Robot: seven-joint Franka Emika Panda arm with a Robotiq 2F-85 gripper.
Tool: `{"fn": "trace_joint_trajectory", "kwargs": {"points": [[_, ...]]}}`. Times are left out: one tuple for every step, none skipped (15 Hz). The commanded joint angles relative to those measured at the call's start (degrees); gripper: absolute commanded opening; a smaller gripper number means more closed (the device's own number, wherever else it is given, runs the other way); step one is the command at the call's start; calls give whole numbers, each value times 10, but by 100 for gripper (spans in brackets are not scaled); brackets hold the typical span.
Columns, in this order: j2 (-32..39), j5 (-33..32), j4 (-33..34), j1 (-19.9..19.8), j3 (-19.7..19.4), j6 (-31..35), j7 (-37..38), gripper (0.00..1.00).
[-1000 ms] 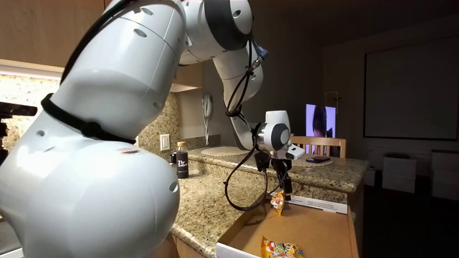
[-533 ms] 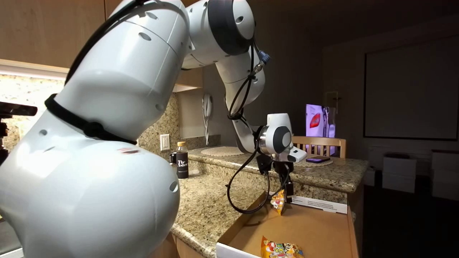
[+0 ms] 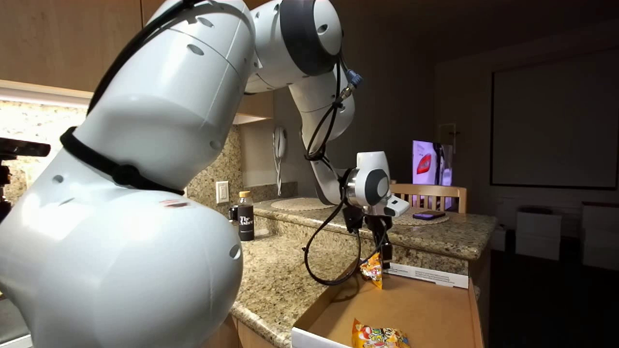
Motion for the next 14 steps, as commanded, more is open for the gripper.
{"fn": "trace_joint_trajectory", "kwargs": {"points": [[-15, 8, -18, 3, -8, 17, -16, 92], [-18, 10, -21, 2, -8, 19, -18, 97], [-20, 13, -23, 1, -5, 19, -21, 99], [-22, 15, -25, 0, -2, 19, -23, 100], [-23, 17, -26, 0, 1, 20, -25, 100], [-26, 18, -29, 1, 4, 19, -28, 100], [-28, 19, -30, 1, 8, 19, -30, 100], [-29, 20, -31, 1, 11, 16, -32, 100], [-29, 20, -30, 3, 13, 13, -30, 100], [-28, 20, -28, 4, 15, 6, -27, 100], [-28, 21, -29, 4, 17, 4, -28, 100], [-26, 17, -27, 7, 16, 0, -25, 100], [-23, 14, -26, 9, 14, -1, -21, 75], [-22, 14, -25, 9, 14, -3, -21, 74]]}}
